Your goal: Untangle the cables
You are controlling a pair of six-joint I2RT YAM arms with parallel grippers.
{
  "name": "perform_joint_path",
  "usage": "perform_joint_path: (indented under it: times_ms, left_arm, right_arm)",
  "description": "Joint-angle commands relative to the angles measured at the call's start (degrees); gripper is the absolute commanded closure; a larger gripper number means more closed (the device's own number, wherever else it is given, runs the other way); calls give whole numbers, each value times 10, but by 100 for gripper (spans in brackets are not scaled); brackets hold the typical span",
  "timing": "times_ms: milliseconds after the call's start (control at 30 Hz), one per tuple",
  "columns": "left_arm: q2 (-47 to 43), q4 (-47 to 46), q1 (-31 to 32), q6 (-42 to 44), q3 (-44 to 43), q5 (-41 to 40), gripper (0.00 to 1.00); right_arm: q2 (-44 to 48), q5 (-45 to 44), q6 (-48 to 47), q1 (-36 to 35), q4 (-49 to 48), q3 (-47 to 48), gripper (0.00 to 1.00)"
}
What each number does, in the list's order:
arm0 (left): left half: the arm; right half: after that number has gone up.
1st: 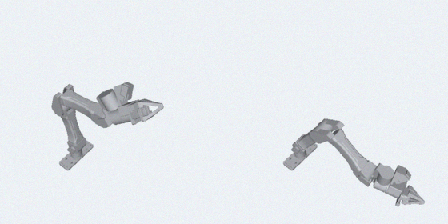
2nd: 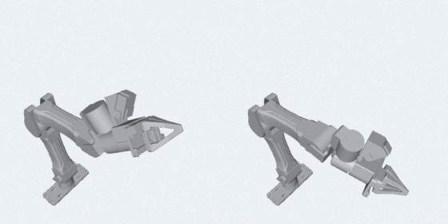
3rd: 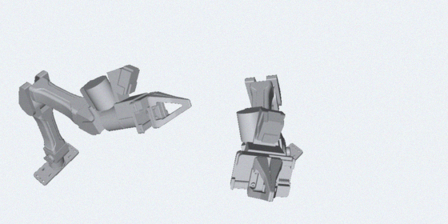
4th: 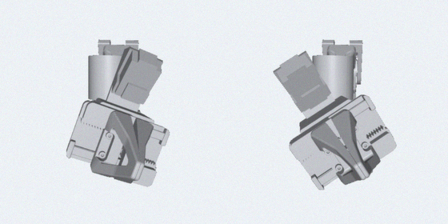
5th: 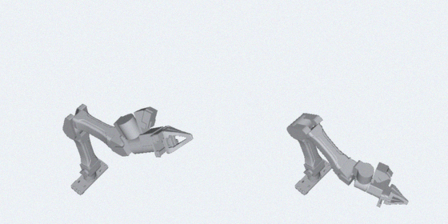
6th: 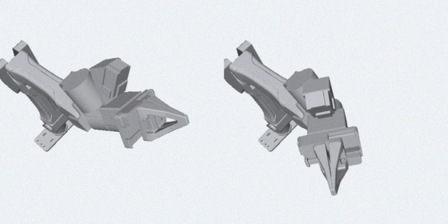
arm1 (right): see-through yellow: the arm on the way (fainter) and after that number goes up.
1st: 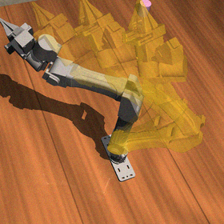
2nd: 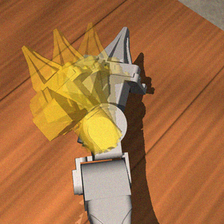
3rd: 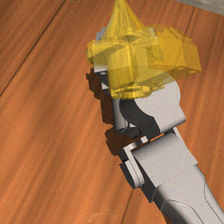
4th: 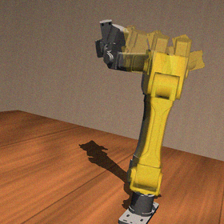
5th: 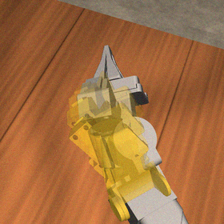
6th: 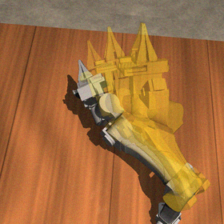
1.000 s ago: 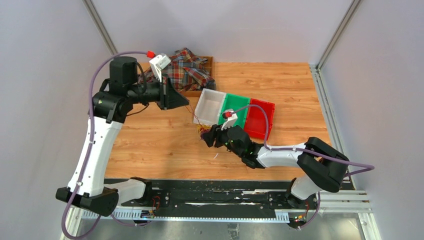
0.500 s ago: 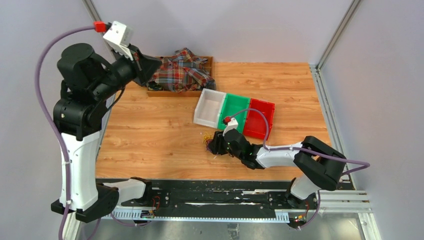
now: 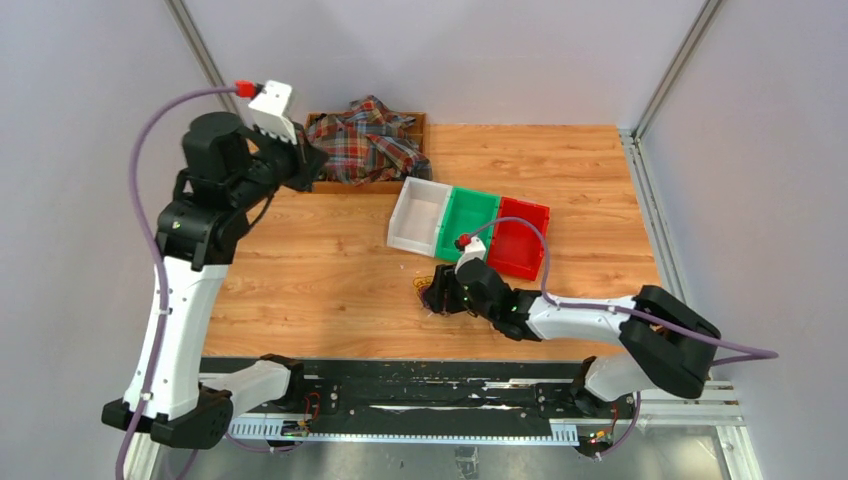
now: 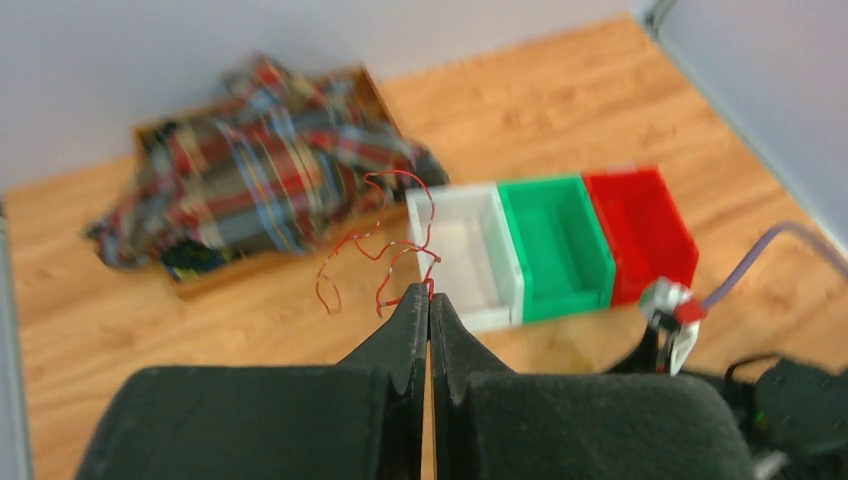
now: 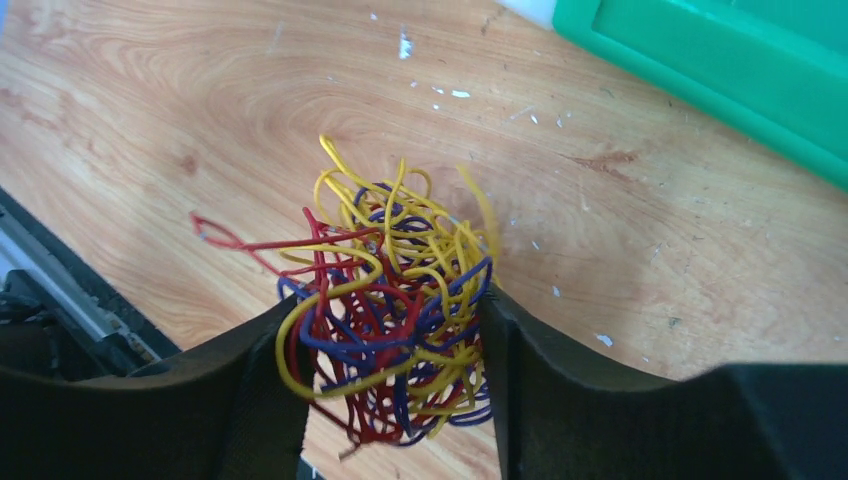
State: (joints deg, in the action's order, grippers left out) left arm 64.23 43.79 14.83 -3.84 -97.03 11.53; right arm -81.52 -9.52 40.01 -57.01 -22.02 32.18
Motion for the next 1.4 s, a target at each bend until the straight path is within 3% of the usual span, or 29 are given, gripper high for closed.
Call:
perform_joint_path:
  times_ms: [0,200,267,467,800,1167,1367]
  left_arm:
    - [-14,14,3,7,84,84,100]
    - [-18,21,3,23,126,140,100]
    - [-16,22,3,27,132,149,100]
    - [-1,23,3,22,150,175,100]
    - [114,16,4,16,53,212,100]
    - [271,2,14,-3,-150,200,100]
    - [316,-19,25,-4,-171,182,100]
  right_arm:
    - [56,18,-35,-6,39,9,37]
    - [94,51,-86,-6,130,46,17]
    - [102,51,-103,-2,156,61,15]
    - [120,92,-142,45,123,125,15]
    - [-15,163,-161,121,82,290,20]
    - [-30,150,-155,160,69,295,23]
    - [-35,137,-151,185,72,288,24]
